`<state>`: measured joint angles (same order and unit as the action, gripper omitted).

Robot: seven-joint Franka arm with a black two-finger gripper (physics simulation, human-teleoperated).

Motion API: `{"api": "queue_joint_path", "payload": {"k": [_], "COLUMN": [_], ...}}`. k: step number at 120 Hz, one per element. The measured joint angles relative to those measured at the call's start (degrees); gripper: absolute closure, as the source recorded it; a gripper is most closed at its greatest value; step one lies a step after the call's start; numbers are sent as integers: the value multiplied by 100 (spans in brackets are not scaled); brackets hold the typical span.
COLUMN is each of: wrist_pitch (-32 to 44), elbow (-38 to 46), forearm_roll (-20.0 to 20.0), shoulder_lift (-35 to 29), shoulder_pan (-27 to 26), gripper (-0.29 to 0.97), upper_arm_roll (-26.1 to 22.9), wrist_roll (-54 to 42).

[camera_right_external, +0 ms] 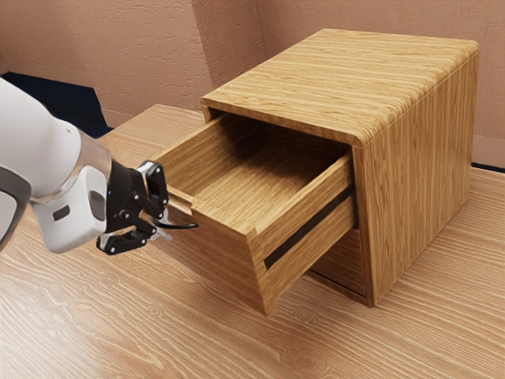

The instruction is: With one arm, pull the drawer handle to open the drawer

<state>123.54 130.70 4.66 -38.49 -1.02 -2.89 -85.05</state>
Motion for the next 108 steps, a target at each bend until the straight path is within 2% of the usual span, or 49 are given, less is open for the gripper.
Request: {"api": "queue_joint_path", "payload": {"k": [36,71,76,82,89,95,101,108], "wrist_pitch": [176,61,-109,-541,-1306,-2030,-2642,-3104], "elbow": [28,-148,-732,-2026,-4108,-5584,-6207,-6390], "forearm_roll": [-7,-24,-51,-75,-87,-92,-100,-140], "shoulder_lift": [-86,-122,-40,411,1583,2616,3150,3475], "shoulder_pan": [-3,-3,-4,-13,5,81,156,272], "gripper": [76,54,52,50,45,36,28,21], "upper_arm_roll": [-1,-67,-256,-495,-557,-242,31,161], "wrist_roll": [68,108,141,232,435,797,1319,1909]}}
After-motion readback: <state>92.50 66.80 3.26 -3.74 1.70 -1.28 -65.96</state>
